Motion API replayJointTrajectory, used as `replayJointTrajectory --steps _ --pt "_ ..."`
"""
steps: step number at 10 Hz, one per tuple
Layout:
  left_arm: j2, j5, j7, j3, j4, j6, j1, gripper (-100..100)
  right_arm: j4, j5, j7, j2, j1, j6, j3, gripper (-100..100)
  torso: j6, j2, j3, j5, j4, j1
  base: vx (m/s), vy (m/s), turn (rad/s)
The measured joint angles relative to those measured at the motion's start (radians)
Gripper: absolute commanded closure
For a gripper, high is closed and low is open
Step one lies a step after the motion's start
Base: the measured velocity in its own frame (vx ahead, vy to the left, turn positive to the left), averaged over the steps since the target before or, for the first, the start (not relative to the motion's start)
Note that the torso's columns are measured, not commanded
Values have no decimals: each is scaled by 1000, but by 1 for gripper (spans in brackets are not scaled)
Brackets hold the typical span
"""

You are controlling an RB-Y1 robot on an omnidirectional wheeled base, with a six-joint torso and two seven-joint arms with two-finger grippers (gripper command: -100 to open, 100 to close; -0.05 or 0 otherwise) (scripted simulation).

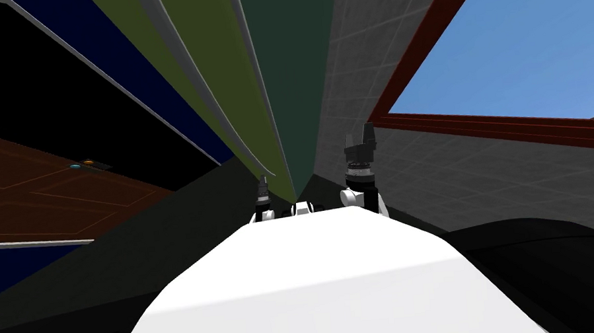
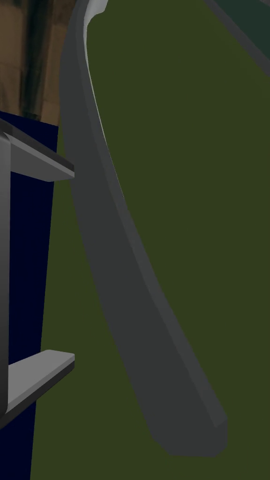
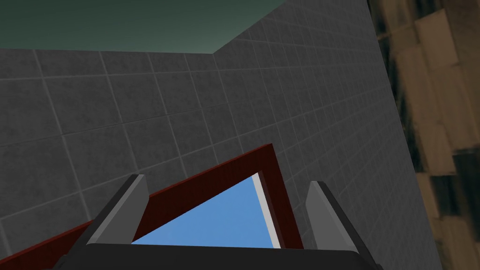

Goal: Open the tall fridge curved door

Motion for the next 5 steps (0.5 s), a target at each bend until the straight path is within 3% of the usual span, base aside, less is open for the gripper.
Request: replayJointTrajectory --steps 5 --pt "-1 12 -34 -5 127 -33 -35 -100 0 0 0 0 0 0 0 0 0 0 0 0 0 -1 32 -78 86"
